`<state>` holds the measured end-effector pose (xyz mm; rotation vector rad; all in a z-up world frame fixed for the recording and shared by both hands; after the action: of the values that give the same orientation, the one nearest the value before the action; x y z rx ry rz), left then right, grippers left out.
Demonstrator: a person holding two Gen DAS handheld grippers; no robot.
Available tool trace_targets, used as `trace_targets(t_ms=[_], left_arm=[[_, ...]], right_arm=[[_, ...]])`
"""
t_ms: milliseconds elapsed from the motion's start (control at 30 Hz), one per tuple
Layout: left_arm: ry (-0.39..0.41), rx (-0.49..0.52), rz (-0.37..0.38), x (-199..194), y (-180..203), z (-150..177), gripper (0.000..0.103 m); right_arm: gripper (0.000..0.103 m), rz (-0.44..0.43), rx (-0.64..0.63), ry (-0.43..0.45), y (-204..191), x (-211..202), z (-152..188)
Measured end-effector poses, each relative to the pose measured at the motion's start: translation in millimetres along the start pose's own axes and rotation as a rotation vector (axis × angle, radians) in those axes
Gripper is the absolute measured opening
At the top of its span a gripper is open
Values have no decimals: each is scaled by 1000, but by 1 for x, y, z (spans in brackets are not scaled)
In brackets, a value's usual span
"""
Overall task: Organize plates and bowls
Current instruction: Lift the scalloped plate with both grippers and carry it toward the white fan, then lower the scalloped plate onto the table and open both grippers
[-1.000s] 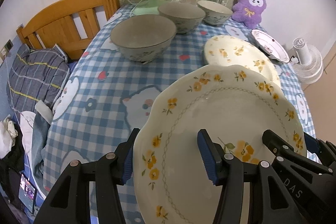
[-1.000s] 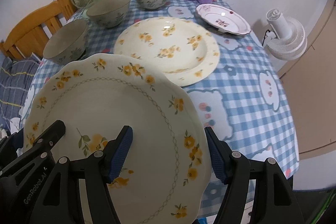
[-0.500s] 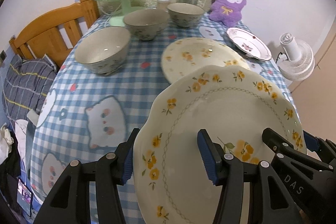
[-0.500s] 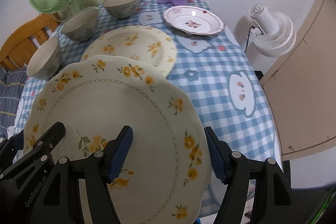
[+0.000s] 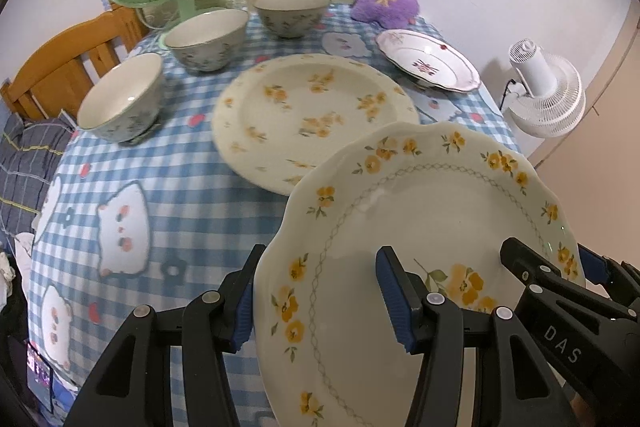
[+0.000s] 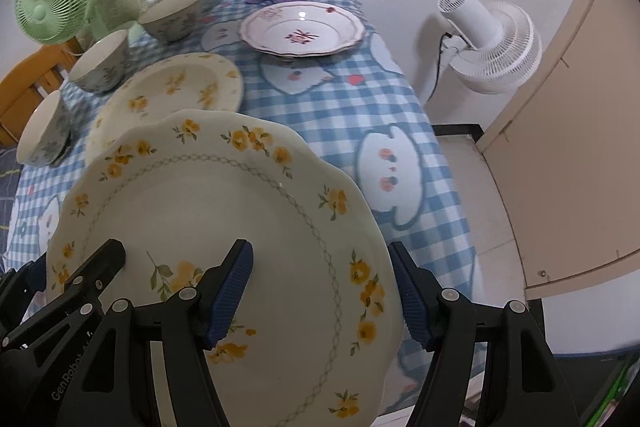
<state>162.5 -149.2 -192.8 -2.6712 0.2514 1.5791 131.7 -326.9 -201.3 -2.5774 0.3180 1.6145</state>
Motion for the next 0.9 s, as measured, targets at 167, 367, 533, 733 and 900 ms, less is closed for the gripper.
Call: trace_targets(t_ms=[167, 367, 533, 733, 900], left_arm=[[-12, 6, 6, 9, 23, 1, 55], [-33, 15, 9, 25, 47, 4, 55], [-51, 9, 3, 38, 58, 5, 55], [-73, -4, -3, 53, 64, 9, 55], [-82, -6, -10, 59, 66, 10, 55]], right_arm=[[72, 9, 5, -10, 21, 11, -2], [72, 17, 20, -34, 43, 29, -3], [72, 17, 18, -52, 51, 43, -2], [72, 14, 23, -70, 57, 57, -2], [72, 16, 24, -79, 58, 64, -3]])
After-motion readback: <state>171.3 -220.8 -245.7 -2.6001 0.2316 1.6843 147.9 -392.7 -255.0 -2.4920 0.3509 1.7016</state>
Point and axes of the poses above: each gripper's, at about its wrist camera, not at the fingertips, and x roughly the way its jaws point, y to its right, z to its underside, the point moved 8 cm from there along x, roughly the way its jaws point, and after that the axes turned 2 degrees about x, right-handed, at the moved point
